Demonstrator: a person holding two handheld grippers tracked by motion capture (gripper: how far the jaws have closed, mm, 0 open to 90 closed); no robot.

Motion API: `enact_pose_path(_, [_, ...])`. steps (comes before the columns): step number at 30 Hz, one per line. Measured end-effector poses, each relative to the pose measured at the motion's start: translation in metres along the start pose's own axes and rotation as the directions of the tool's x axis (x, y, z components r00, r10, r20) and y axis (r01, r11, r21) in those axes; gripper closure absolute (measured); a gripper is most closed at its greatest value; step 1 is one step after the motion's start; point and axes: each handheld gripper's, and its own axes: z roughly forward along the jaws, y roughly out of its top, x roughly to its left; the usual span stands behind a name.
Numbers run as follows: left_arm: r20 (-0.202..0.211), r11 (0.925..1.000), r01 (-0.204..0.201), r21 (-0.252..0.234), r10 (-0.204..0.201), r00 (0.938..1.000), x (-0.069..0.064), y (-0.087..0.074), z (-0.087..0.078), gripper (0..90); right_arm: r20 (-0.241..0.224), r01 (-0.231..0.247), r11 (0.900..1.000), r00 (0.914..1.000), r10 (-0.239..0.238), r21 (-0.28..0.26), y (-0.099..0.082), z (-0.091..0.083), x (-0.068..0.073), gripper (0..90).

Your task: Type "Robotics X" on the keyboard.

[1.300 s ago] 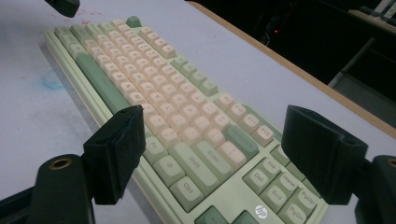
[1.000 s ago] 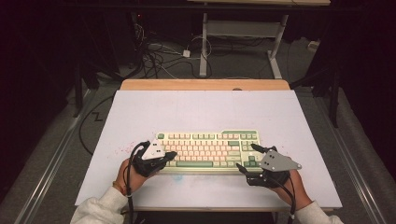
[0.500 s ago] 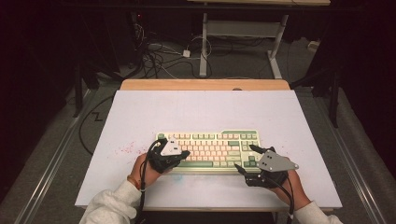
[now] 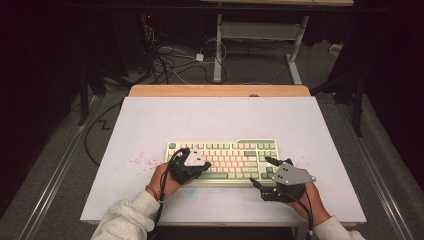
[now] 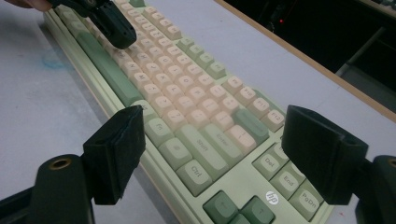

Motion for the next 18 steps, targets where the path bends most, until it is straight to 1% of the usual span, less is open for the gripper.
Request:
enact_pose_path(8, [0.002,0.9997,-0.015,0.021,0.015,0.9999,-0.0013,0.0011,0.0048,87.9,-0.006,0.000,1.0000,1.0000,0.000,0.004,0.0000,0.0006,0.0010,22.6])
enact_pose_path(15, [0.001,0.9996,-0.018,0.024,0.018,0.9998,-0.0019,0.0016,0.0063,87.9,-0.008,0.012,0.9999,0.9999,-0.012,0.011,0.0000,0.0013,0.0025,22.7])
enact_pose_path(17, [0.010,0.9990,-0.018,0.041,0.018,0.9998,-0.0021,0.0009,0.0083,88.0,0.001,0.016,0.9998,0.9999,-0.016,0.009,0.0000,0.0015,0.0029,23.1])
enact_pose_path(18, [0.006,0.9989,-0.019,0.044,0.019,0.9998,-0.0021,0.0010,0.0081,88.0,0.002,0.015,0.9999,0.9999,-0.015,0.009,0.0000,0.0016,0.0027,23.1])
